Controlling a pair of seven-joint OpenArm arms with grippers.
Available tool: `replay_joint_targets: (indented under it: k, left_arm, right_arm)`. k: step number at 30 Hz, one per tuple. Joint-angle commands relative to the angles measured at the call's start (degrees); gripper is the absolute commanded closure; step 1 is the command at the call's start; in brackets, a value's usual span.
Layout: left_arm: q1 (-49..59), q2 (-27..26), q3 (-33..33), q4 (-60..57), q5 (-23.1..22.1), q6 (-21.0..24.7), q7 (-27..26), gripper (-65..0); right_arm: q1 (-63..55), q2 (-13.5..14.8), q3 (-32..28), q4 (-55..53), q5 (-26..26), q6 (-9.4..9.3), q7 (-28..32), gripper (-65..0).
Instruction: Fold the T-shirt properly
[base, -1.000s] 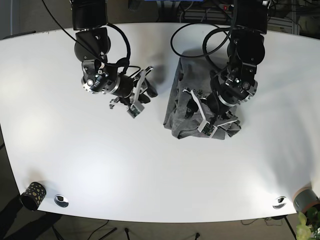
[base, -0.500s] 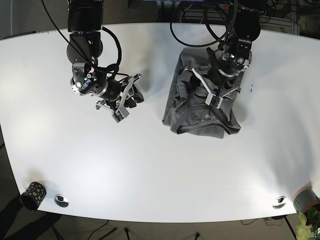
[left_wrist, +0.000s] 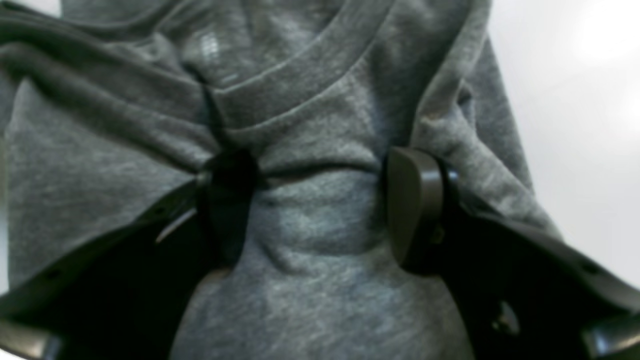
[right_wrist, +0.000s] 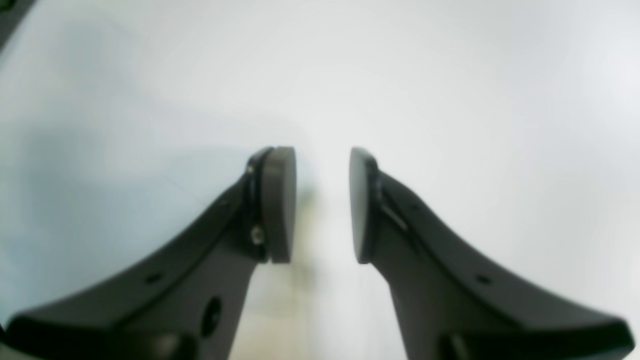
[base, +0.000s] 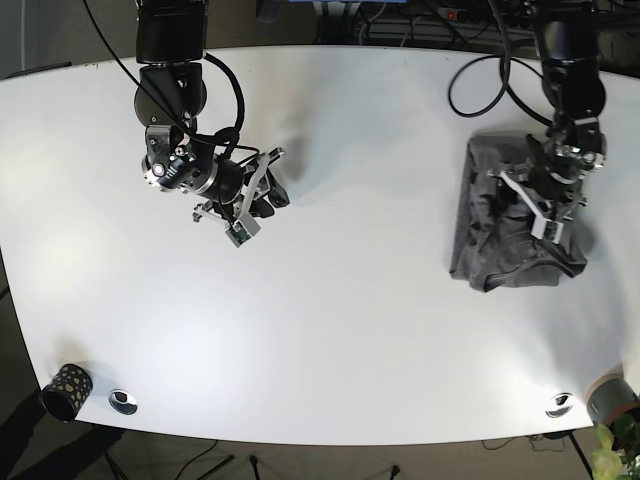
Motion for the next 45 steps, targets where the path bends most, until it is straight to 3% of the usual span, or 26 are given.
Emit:
replay_joint_targets:
  k: [1, 5, 11, 17, 22, 28, 36, 43, 45]
  left_arm:
    - [-0.01, -2.85, -3.65, -5.19, 5.24, -0.71, 8.62, -38.6]
    - [-2.73, -9.00, -7.87, -13.46, 5.24, -3.61, 8.62, -38.6]
    - [-8.18, -17.36, -9.01, -25.50, 4.98, -5.55, 7.65, -38.6]
    - [-9.06, -23.25, -8.84, -30.69, 4.89, -5.99, -0.70, -38.6]
    - [-9.33, -25.09, -9.27, -29.98, 4.71, -5.99, -4.83, -38.6]
    - [-8.89, -24.56, -12.62, -19.26, 4.71, -5.81, -5.80, -38.5]
    - [-7.66, -17.44, -13.05, -5.19, 5.24, -5.02, -6.06, -38.3]
    - [-6.43, -9.62, -10.07, 4.74, 5.33, 4.30, -6.50, -38.3]
    - [-6.43, -7.86, -8.13, 5.62, 5.33, 6.67, -8.26, -38.3]
  right_arm:
    - [0.99, 0.20, 0.20, 2.58, 1.06, 0.32, 1.46, -16.5]
    - [0.81, 0.20, 0.20, 4.08, 0.80, 0.32, 1.46, -16.5]
    - [0.63, 0.20, 0.20, 5.92, 0.80, 0.32, 1.46, -16.5]
    - [-0.33, 0.20, 0.20, 7.24, 0.71, 0.32, 1.46, -16.5]
    - [-0.77, 0.20, 0.03, 7.50, 0.71, 0.32, 1.46, -16.5]
    - [-1.92, 0.56, 0.12, 7.59, 0.62, 0.32, 1.46, -16.5]
    - [-1.74, 1.79, 0.20, 7.50, 0.54, 0.32, 1.90, -16.5]
    - [-1.92, 3.11, 2.31, 7.07, 0.27, 0.32, 10.52, -16.5]
    - [-1.83, 3.63, 2.14, 6.19, -2.19, 0.32, 13.42, -16.5]
